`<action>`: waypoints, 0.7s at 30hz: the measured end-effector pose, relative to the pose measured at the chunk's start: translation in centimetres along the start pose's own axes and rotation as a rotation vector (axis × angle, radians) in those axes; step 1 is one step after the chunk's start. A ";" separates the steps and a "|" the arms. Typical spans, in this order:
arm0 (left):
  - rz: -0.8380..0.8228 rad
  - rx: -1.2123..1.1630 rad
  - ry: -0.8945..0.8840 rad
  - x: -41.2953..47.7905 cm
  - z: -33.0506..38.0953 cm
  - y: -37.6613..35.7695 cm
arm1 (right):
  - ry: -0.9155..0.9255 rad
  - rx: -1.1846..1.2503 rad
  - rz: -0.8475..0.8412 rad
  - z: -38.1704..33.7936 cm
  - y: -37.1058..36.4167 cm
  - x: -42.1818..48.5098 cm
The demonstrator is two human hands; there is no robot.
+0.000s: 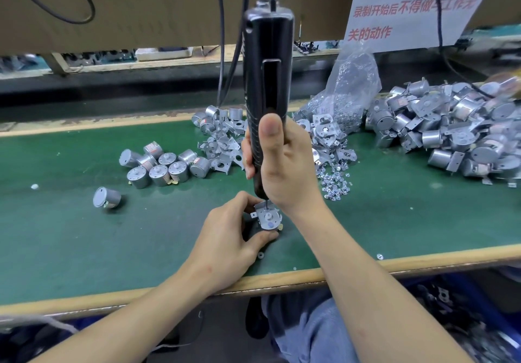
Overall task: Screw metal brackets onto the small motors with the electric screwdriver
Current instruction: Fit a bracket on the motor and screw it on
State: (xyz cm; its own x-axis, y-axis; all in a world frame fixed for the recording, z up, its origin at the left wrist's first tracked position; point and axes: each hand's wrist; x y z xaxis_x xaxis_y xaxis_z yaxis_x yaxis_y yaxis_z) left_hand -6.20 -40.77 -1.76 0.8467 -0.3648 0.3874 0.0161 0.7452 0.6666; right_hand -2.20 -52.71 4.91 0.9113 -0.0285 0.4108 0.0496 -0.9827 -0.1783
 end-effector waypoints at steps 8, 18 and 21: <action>-0.003 0.025 -0.015 0.0 0.0 -0.1 | 0.017 -0.053 0.121 0.0 -0.1 -0.4; 0.042 0.115 -0.058 -0.3 0.6 -0.2 | -0.355 -0.615 0.028 -0.1 4.9 -4.4; 0.132 0.110 -0.089 -0.4 1.7 -0.4 | -0.533 -0.608 -0.089 -0.3 6.3 -6.4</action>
State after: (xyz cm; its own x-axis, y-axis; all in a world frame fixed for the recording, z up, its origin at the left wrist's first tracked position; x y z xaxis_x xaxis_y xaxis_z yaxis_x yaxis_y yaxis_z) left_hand -7.45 -41.88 -1.11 0.7869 -0.3196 0.5280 -0.1546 0.7262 0.6699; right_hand -7.84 -58.78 1.40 0.9942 -0.0051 -0.1078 0.0403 -0.9091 0.4146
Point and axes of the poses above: each hand's wrist, its own x-axis towards the middle knuckle, its own y-axis out of the back of the hand, z = x × y, and after that the axes turned 6 degrees about -y, right-handed
